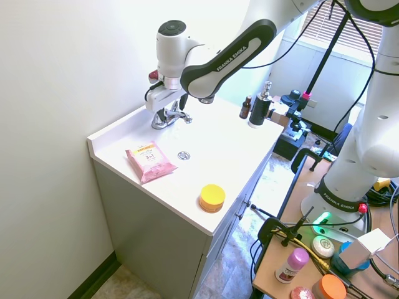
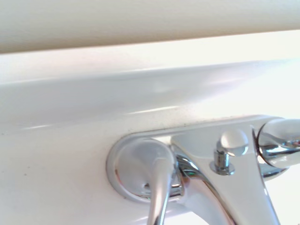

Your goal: Turn on the hot water

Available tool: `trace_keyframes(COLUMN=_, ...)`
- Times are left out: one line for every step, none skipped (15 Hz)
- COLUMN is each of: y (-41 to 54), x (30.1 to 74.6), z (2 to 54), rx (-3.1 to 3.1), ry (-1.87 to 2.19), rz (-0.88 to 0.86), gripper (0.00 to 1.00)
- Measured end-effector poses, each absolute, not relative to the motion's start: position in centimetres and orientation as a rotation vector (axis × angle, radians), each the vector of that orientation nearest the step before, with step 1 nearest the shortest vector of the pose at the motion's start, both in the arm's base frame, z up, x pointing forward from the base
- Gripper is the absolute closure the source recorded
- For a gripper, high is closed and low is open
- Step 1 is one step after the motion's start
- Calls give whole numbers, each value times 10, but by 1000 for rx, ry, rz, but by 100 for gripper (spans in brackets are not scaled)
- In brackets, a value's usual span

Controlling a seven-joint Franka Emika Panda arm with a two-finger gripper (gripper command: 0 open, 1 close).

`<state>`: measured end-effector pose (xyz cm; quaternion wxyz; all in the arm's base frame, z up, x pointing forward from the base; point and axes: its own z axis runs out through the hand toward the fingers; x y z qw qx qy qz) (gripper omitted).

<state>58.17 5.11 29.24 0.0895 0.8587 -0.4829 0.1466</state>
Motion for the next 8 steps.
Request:
trace_keyframes(y=47, x=581, z=292, rx=2546, ry=-1438, rz=437, gripper=0)
trace_keyframes(y=44, x=581, z=291, rx=2541, ry=-1441, rz=436, gripper=0)
trace_keyframes(y=44, x=580, z=292, rx=2545, ry=-1453, rz=431, gripper=0)
trace_keyframes(y=45, x=577, z=295, rx=2565, ry=-1470, rz=405, gripper=0)
trace_keyframes(y=46, x=571, z=301, rx=2603, ry=-1467, rz=368, gripper=0)
trace_keyframes(y=45, x=562, z=311, rx=2642, ry=-1447, rz=341, gripper=0)
trace_keyframes(y=40, x=551, z=321, rx=2665, ry=-1433, rz=321, gripper=0)
trace_keyframes(y=34, x=540, z=329, rx=2672, ry=-1438, rz=308, gripper=0)
